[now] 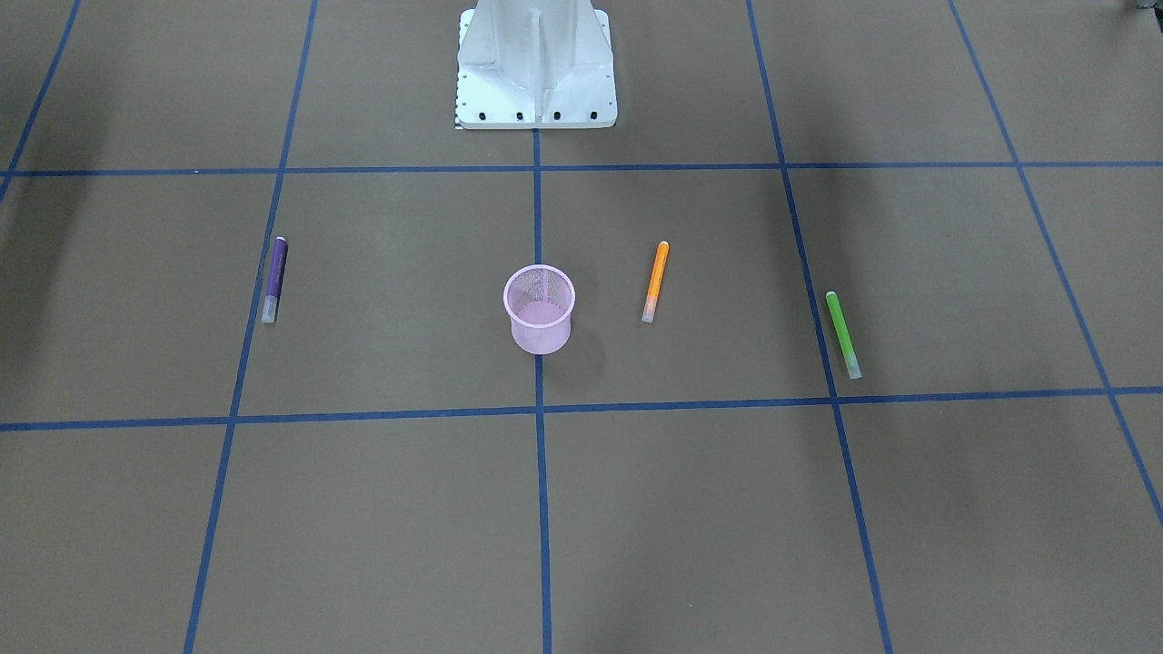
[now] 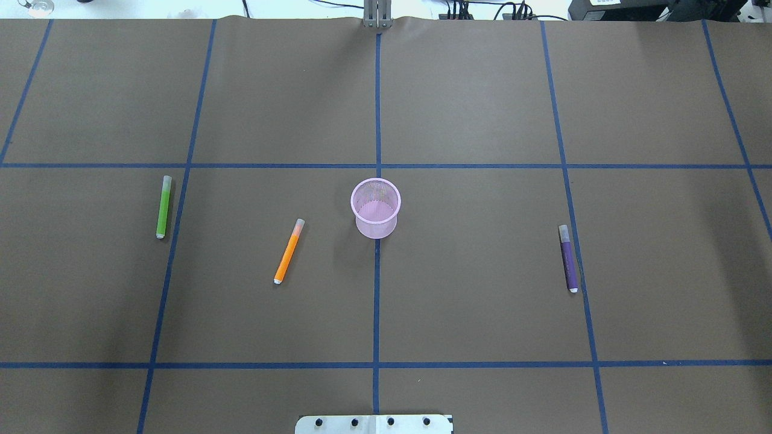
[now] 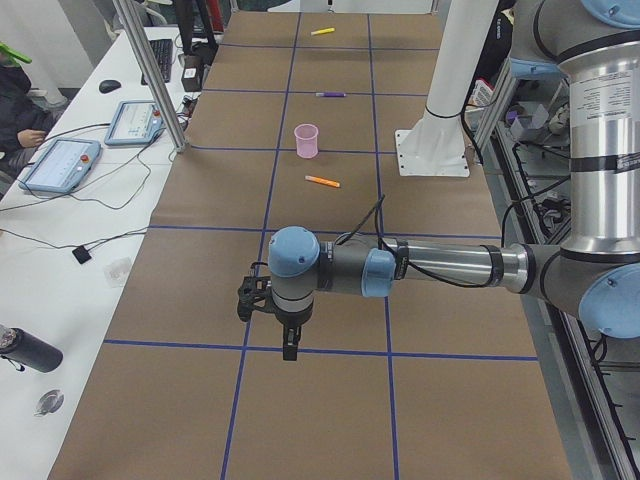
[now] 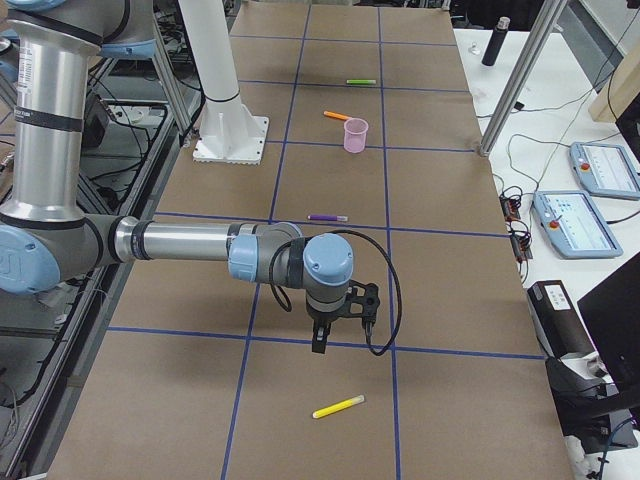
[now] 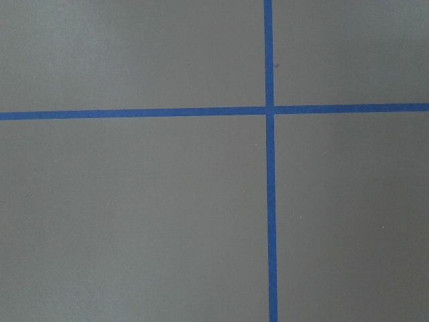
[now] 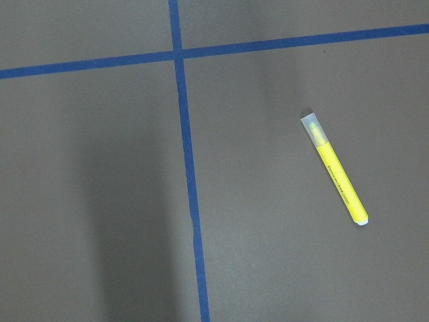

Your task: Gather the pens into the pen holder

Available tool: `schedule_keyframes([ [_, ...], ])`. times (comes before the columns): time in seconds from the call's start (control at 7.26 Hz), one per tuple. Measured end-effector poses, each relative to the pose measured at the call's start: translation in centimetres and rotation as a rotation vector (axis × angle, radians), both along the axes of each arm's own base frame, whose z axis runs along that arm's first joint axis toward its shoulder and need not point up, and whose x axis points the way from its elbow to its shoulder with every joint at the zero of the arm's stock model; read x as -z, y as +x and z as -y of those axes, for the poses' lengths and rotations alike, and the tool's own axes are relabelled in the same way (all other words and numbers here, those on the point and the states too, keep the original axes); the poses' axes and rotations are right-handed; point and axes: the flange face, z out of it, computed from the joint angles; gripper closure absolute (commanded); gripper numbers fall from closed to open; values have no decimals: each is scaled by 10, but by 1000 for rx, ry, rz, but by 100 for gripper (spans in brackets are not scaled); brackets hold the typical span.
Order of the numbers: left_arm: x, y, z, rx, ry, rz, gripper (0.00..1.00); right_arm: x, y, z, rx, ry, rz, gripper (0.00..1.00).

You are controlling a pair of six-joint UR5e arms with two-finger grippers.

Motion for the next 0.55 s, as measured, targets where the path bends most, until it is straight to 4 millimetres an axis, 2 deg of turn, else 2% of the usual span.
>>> schedule_keyframes([
  [0.28, 2, 0, 5, 1, 4, 0, 0, 3, -1, 0, 0, 5, 10, 1],
  [0.55, 14, 1, 16, 0, 26, -1, 0, 4, -1, 1, 0, 8, 10, 1],
])
